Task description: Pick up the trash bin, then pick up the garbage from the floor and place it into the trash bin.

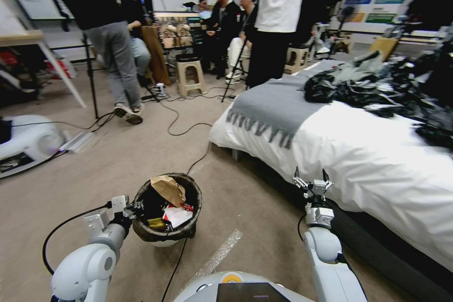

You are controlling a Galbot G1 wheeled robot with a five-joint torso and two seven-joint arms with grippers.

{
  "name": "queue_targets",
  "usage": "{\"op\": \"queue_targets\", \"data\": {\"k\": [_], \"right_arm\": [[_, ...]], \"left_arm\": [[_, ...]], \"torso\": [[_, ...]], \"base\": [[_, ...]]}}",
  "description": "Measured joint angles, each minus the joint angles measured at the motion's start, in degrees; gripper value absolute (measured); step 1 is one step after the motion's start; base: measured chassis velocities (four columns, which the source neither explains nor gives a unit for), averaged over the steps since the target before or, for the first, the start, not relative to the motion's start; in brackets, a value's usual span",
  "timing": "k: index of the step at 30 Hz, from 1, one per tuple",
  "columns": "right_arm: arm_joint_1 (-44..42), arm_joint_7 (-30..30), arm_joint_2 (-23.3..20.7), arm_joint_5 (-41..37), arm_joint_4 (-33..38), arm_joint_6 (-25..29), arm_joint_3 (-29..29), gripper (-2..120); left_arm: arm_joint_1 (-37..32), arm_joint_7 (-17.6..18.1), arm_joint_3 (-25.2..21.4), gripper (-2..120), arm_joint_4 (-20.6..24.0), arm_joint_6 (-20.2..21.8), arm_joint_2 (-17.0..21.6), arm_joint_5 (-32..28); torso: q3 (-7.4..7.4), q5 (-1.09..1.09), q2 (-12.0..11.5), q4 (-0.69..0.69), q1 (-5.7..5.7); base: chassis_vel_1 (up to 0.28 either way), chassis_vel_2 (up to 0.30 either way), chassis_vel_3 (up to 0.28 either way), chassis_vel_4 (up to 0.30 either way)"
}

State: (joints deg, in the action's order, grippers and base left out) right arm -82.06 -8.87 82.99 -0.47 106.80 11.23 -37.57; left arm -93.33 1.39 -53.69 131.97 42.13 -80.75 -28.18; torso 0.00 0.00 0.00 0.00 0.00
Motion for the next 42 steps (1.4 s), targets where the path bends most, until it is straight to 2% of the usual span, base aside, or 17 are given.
{"op": "queue_targets", "data": {"k": [5,9,13,24,34,40,41,42], "right_arm": [[-0.2,0.0,0.0,0.3,0.0,0.0,0.2,100],[-0.4,-0.1,0.2,0.4,0.0,0.1,0.4,100],[-0.7,-0.1,0.3,0.5,-0.1,0.2,0.4,100],[-0.8,-0.1,0.5,0.6,-0.4,0.5,0.3,100],[-1.2,-0.1,0.7,0.8,-0.5,0.8,0.4,100],[-1.3,-0.1,0.6,0.8,-0.6,0.9,0.2,100],[-1.3,-0.1,0.6,0.8,-0.8,0.9,0.2,100],[-1.4,-0.1,0.6,0.8,-0.8,1.0,0.2,100]], "left_arm": [[0.3,0.8,-0.1,4,-0.4,0.0,-0.1,-0.9],[0.8,4.5,-0.1,4,-1.6,0.0,-0.1,-6.1],[0.9,8.6,-0.3,4,-3.5,0.0,-0.2,-10.5],[1.2,13.7,-1.0,4,-7.2,0.0,-0.6,-22.5],[1.4,15.0,-1.5,4,-11.1,0.0,-0.9,-28.2],[1.3,15.1,-1.6,5,-12.3,0.0,-1.1,-29.0],[1.3,13.7,-1.8,17,-12.8,0.0,-1.1,-27.5],[1.3,13.0,-1.8,23,-12.9,0.0,-1.1,-26.6]], "torso": [[0.00,0.00,0.0,0.03,0.00],[0.00,0.00,0.0,-0.03,0.00],[0.00,0.00,0.0,-0.01,0.00],[0.00,0.00,0.0,0.00,0.00],[0.00,-0.01,0.0,0.00,0.00],[0.00,0.00,0.0,0.00,0.00],[0.00,0.00,0.0,0.00,0.00],[0.00,0.00,0.0,0.00,0.00]], "base": [[0.058,0.039,0.044,0.056],[0.000,0.000,0.000,0.000],[0.000,0.000,0.000,0.000],[0.000,0.000,0.000,0.000],[0.000,0.000,0.000,0.000],[0.000,0.000,0.000,0.000],[0.000,0.000,0.000,0.000],[0.000,0.000,0.000,0.000]]}}
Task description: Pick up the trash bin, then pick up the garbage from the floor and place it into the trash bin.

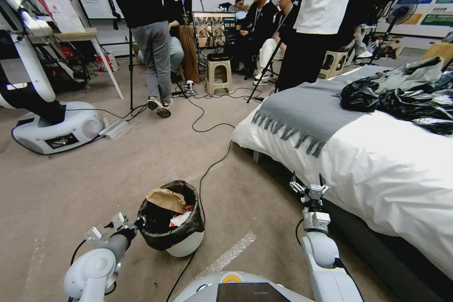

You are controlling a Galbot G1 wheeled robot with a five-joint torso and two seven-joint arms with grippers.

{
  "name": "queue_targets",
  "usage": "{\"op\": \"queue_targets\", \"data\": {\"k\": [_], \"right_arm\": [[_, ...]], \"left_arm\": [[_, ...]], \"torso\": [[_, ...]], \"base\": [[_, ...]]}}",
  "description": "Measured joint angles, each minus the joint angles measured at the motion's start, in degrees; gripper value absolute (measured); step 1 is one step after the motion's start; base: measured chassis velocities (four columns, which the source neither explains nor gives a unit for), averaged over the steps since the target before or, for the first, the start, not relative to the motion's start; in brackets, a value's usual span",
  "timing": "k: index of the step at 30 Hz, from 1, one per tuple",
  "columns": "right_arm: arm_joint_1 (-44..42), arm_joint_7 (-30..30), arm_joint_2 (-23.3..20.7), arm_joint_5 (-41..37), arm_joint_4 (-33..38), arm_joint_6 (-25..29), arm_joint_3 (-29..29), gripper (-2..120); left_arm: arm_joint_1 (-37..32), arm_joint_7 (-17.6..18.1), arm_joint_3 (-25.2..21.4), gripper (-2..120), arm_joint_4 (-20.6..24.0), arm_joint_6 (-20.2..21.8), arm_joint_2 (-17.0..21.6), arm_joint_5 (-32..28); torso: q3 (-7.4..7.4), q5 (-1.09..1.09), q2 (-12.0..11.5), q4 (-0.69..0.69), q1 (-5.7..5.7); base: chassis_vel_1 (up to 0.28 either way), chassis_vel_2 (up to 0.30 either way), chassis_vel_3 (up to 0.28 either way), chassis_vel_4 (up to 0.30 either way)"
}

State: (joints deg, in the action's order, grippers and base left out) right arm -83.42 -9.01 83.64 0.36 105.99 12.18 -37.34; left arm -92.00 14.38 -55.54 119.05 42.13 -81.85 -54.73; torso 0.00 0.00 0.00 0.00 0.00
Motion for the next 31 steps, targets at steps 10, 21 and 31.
{"op": "queue_targets", "data": {"k": [10,21,31], "right_arm": [[0.2,0.0,-0.1,-0.1,-0.3,0.0,0.1,100],[0.8,0.0,0.0,-0.1,-0.8,0.0,0.7,100],[-0.9,-0.4,-0.3,-2.1,2.4,-0.4,0.2,100]], "left_arm": [[0.3,-3.6,-0.2,56,0.5,0.0,0.7,10.1],[0.1,-5.6,-0.3,95,8.9,-1.0,1.8,18.2],[-2.6,-7.4,1.7,100,20.3,-7.4,1.8,29.7]], "torso": [[0.00,0.00,0.0,0.00,0.00],[0.00,0.00,0.0,0.00,0.00],[0.00,0.01,0.0,0.00,0.00]], "base": [[0.000,0.000,0.000,0.000],[0.000,0.000,0.000,0.000],[0.000,0.000,0.000,0.000]]}}
